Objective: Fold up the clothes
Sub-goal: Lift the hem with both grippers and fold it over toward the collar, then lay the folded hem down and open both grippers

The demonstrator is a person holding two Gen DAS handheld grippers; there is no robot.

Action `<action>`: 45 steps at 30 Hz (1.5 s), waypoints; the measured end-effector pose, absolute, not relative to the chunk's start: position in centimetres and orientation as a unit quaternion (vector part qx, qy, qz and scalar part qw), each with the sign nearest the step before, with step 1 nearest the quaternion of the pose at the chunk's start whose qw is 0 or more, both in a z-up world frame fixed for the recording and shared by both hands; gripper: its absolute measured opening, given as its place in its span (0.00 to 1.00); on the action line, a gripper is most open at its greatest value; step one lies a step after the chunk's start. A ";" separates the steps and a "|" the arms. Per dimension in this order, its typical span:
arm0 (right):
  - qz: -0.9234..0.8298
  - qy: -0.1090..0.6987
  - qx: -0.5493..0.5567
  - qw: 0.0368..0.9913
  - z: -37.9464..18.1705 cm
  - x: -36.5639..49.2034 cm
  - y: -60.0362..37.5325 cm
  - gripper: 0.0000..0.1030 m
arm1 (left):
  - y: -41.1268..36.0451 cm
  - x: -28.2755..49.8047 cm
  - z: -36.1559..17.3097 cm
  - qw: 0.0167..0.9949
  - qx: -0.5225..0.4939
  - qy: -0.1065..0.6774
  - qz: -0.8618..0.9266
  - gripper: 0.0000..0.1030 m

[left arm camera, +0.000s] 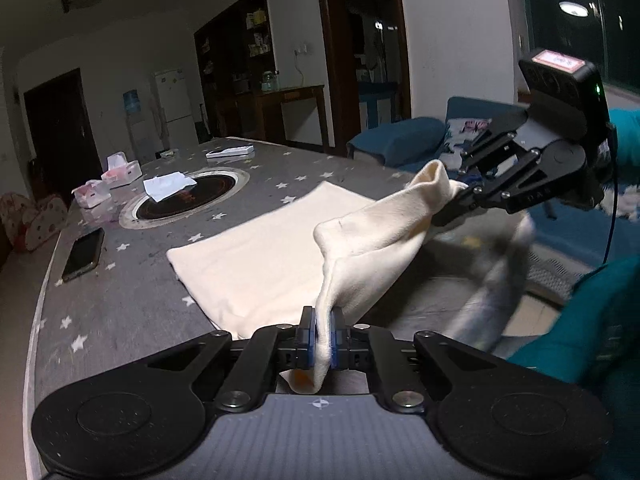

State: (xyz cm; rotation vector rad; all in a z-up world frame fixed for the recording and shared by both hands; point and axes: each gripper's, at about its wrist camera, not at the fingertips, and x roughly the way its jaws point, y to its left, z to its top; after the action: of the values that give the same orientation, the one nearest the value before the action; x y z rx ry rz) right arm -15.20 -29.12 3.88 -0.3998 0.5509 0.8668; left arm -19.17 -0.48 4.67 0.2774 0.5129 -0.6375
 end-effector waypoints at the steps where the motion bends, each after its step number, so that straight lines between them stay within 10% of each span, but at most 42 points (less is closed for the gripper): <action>1: 0.417 0.261 -0.190 0.850 4.4 -15.9 -29.3 0.06 | -0.4 -19.9 5.2 0.909 0.128 0.247 -0.310 0.07; 24: 0.348 0.295 -0.135 0.879 4.2 -3.5 -28.9 0.05 | -4.1 -4.0 4.3 0.925 0.180 0.224 -0.249 0.07; 33: 0.257 0.339 -0.091 0.901 -1.7 0.3 -29.3 0.25 | -4.6 -0.4 -0.6 0.926 0.172 0.274 -0.193 0.16; 45: 0.285 0.333 -0.039 0.898 -0.7 0.4 -26.6 0.24 | -6.1 -1.3 1.9 0.920 0.071 0.302 -0.241 0.15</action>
State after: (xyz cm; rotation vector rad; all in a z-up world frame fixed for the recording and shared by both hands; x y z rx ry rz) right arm 0.39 -26.57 -0.66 -0.0815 0.6905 0.5900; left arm -1.34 -6.14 1.87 0.1460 0.6199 -0.4946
